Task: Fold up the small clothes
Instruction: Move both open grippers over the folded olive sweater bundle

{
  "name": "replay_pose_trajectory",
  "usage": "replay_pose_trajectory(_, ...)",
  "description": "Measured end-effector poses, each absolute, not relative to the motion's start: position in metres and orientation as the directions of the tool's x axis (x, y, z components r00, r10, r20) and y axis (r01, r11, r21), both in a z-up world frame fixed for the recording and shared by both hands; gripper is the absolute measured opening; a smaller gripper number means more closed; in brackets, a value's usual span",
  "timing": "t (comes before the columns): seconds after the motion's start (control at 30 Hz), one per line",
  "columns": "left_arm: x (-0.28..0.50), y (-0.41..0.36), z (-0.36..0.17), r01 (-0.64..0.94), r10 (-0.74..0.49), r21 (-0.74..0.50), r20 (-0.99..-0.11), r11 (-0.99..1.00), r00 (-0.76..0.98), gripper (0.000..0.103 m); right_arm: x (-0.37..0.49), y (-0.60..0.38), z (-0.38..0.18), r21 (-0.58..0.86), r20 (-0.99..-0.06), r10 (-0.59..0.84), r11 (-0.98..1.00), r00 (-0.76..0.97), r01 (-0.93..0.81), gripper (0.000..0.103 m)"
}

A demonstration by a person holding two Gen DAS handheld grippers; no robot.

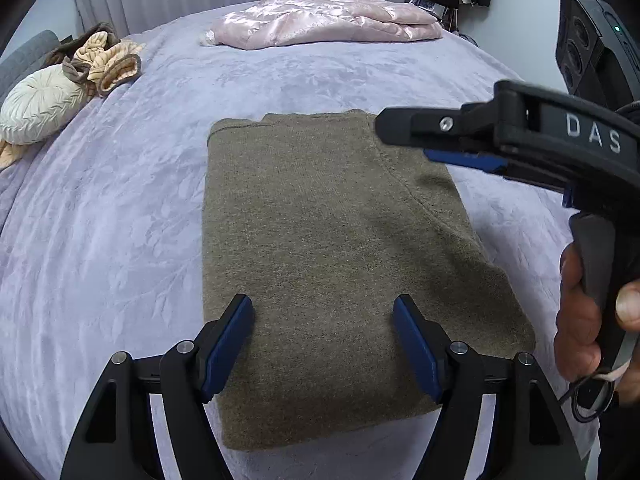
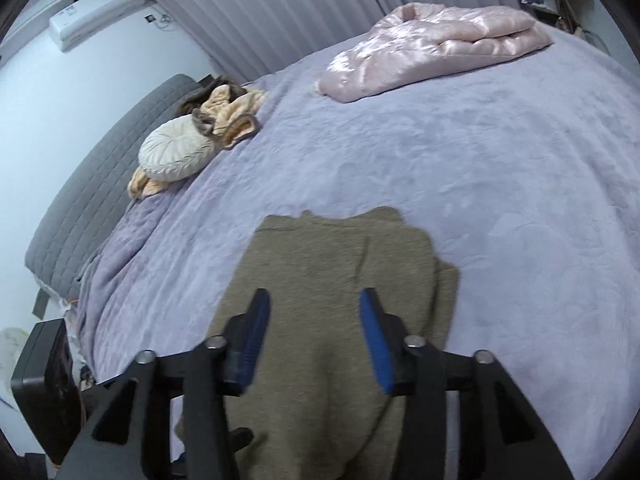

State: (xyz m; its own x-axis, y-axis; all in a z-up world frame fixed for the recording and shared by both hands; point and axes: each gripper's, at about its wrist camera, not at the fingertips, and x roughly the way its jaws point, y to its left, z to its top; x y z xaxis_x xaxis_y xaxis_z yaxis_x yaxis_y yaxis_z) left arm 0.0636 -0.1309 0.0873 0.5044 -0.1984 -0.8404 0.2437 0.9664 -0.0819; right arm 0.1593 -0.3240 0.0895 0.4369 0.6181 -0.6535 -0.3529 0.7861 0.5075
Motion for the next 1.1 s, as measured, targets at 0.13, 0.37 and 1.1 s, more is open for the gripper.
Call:
replay_pose_trajectory(0.13,0.066,-0.126,0.082,0.236,-0.164,-0.049,-0.853,0.971,0.496,0.074,0.157,-0.314,0.061,0.437,-0.747,0.534,0.843,0.395,-0.315,0.066)
replay_pose_trajectory(0.37,0.075,-0.107,0.08,0.207,-0.164,-0.067,-0.854,0.976,0.493,0.074,0.137,-0.322,0.077,0.219,-0.795,0.331,0.938,0.508,-0.267,0.065)
replay_pose_trajectory(1.1,0.081,-0.073,0.088,0.201,-0.176,-0.087,-0.857,0.976,0.485,0.074,0.061,-0.372,0.089,0.278,-0.785,0.338,0.941,0.52,-0.192,0.081)
